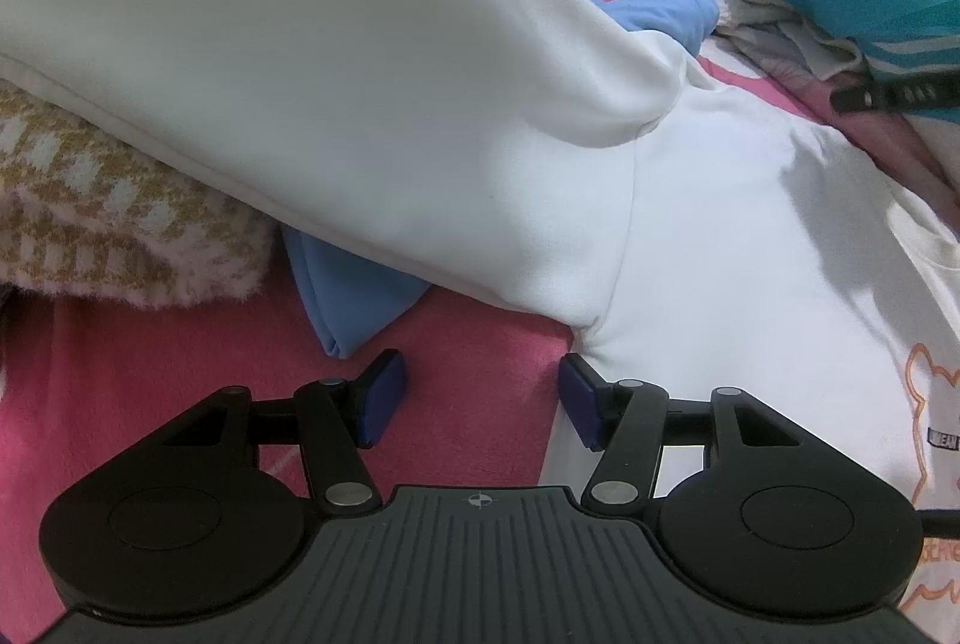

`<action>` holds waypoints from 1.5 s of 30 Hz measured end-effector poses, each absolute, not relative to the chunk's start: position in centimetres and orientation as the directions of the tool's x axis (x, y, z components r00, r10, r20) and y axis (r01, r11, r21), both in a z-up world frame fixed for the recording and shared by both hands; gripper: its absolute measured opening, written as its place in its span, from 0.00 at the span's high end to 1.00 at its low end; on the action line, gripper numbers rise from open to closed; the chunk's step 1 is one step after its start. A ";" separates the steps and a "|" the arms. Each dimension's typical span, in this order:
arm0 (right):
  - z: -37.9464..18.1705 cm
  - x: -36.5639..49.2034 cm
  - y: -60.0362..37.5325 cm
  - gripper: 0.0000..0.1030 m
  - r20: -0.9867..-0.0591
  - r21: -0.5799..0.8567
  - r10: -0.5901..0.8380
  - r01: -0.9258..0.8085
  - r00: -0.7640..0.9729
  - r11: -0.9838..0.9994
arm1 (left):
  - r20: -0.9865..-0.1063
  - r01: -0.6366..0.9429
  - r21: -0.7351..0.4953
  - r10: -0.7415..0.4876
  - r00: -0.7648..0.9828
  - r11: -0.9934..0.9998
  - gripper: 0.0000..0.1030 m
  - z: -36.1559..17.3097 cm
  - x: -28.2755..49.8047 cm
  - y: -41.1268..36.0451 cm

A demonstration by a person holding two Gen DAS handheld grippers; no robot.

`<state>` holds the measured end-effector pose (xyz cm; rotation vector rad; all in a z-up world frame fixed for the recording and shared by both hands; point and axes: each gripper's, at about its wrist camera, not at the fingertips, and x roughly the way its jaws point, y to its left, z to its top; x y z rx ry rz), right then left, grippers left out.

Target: Fold clothes

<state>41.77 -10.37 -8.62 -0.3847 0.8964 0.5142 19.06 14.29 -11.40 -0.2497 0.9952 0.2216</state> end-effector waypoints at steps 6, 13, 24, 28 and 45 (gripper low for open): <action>-12.9 45.3 -10.0 0.81 -0.851 -0.118 0.155 -0.470 0.502 0.875 | -0.847 -0.295 -0.078 0.093 0.523 0.952 0.45 -11.3 18.9 14.0; -7.5 41.6 -16.0 0.84 -0.801 0.030 0.158 -0.225 0.577 0.974 | -0.839 -0.297 -0.065 0.109 0.533 0.953 0.45 -10.3 17.8 14.2; -7.8 29.9 -29.1 0.82 -0.876 -0.003 0.005 -0.015 0.483 1.000 | -0.815 -0.141 -0.040 0.049 0.578 0.989 0.45 -8.2 18.6 9.2; -7.6 31.9 -29.1 0.65 -0.841 -0.001 0.044 -0.084 0.539 0.996 | -0.817 -0.068 -0.034 0.011 0.576 0.997 0.45 -8.6 19.9 5.7; -9.1 31.5 -29.4 0.96 -0.813 -0.073 0.152 -0.357 0.563 0.931 | -0.787 0.013 -0.245 -0.207 0.581 0.969 0.45 -8.4 25.0 -2.9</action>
